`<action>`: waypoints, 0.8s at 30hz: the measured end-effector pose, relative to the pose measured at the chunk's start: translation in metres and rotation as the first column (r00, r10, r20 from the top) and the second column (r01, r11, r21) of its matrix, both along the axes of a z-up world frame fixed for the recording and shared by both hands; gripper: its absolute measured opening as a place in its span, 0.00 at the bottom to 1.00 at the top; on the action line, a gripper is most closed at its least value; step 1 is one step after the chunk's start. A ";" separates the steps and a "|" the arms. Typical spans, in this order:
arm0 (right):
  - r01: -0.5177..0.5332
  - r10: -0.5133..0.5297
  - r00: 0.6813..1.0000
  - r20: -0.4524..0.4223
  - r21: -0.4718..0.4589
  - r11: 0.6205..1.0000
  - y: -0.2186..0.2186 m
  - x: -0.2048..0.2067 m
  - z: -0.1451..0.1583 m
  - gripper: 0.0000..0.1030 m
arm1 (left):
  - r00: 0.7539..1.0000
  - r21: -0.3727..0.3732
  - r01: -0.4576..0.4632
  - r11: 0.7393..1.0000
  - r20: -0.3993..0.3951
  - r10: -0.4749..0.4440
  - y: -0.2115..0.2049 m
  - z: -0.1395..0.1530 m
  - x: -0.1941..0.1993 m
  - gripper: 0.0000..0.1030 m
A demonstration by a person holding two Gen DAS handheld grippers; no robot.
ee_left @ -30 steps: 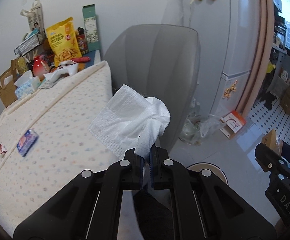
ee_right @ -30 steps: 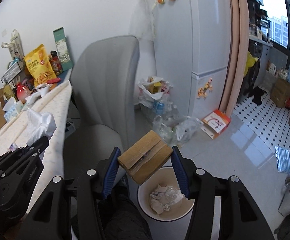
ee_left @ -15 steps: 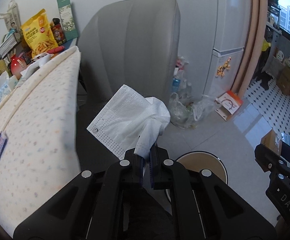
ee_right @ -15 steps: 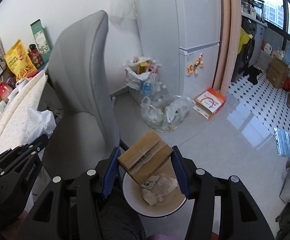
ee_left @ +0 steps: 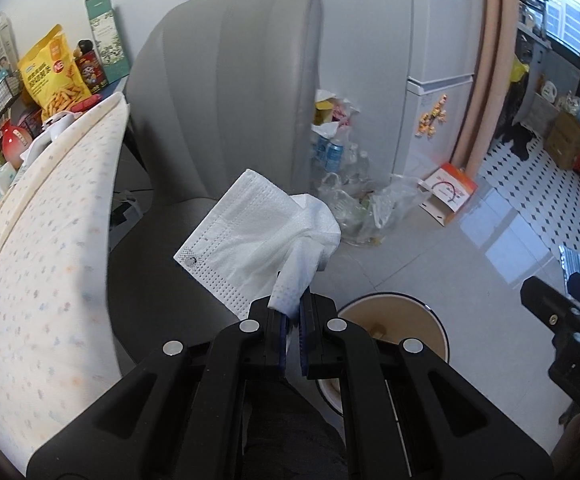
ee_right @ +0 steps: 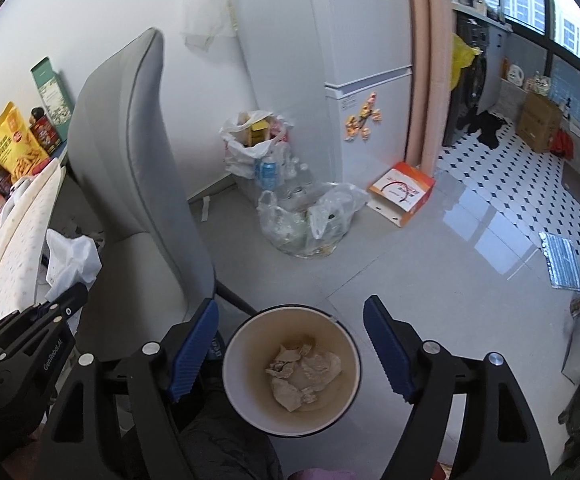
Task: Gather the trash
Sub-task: 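Carry the white face mask and cardboard box in both tools over the bin, then open the right tool to drop the box while the left releases the mask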
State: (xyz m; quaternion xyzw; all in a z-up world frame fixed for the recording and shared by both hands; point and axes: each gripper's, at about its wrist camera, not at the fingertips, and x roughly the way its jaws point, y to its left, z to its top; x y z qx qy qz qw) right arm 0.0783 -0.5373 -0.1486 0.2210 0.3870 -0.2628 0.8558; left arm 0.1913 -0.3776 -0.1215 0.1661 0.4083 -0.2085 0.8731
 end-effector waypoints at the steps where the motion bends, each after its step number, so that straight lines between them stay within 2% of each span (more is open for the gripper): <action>1: 0.011 -0.011 1.000 0.000 -0.002 1.000 -0.002 -0.005 0.000 0.74 | 1.000 0.001 0.009 1.000 0.000 -0.009 -0.003 0.000 -0.003 0.05; 14: 0.190 -0.190 0.982 -0.004 -0.027 0.981 -0.050 -0.076 0.004 0.75 | 0.983 -0.021 0.172 0.985 -0.059 -0.173 -0.059 -0.012 -0.046 0.05; 24: 0.227 -0.227 0.974 0.013 -0.038 0.973 -0.061 -0.099 0.009 0.75 | 0.966 -0.039 0.227 0.973 -0.120 -0.230 -0.077 -0.024 -0.063 0.07</action>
